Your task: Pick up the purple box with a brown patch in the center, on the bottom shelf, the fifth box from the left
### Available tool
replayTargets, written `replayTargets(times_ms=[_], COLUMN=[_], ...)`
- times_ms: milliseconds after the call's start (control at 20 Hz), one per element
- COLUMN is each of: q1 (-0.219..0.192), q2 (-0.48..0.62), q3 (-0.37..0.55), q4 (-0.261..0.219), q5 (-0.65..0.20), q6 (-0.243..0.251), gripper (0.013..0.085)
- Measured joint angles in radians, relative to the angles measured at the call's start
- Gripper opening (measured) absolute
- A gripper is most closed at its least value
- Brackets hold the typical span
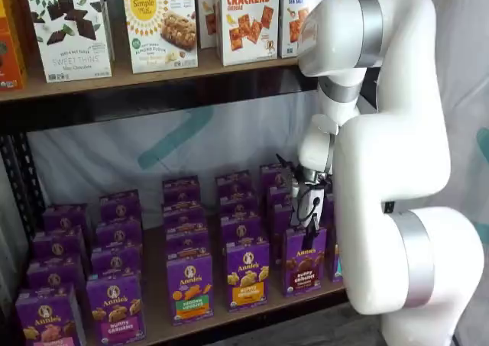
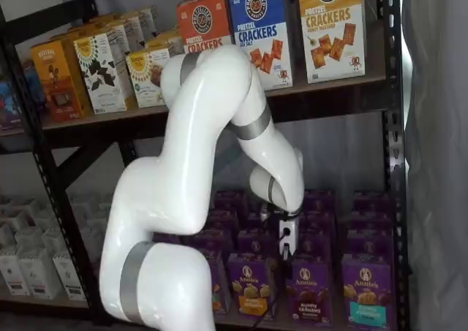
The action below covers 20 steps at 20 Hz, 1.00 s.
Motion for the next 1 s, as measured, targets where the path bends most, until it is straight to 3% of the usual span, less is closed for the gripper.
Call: replayTargets(times_ms=[300, 500, 600, 800, 950, 1000], q1=[-0.006, -0.004, -0.003, -0.004, -0.01, -0.013], q2=[0.049, 0.074, 0.087, 0.119, 0.151, 0.163], q3=[-0.068, -0.092, -0.101, -0.13, -0.164, -0.178], q4=[0.051, 0.12, 0.126, 0.092, 0.019, -0.026], q5=[0.01, -0.025, -0.045, -0.068, -0.066, -0.063], q6=[-0.048, -0.11, -0.116, -0.089, -0.029, 0.011], gripper=[0.085, 0.085, 0.085, 0.085, 0.085, 0.085])
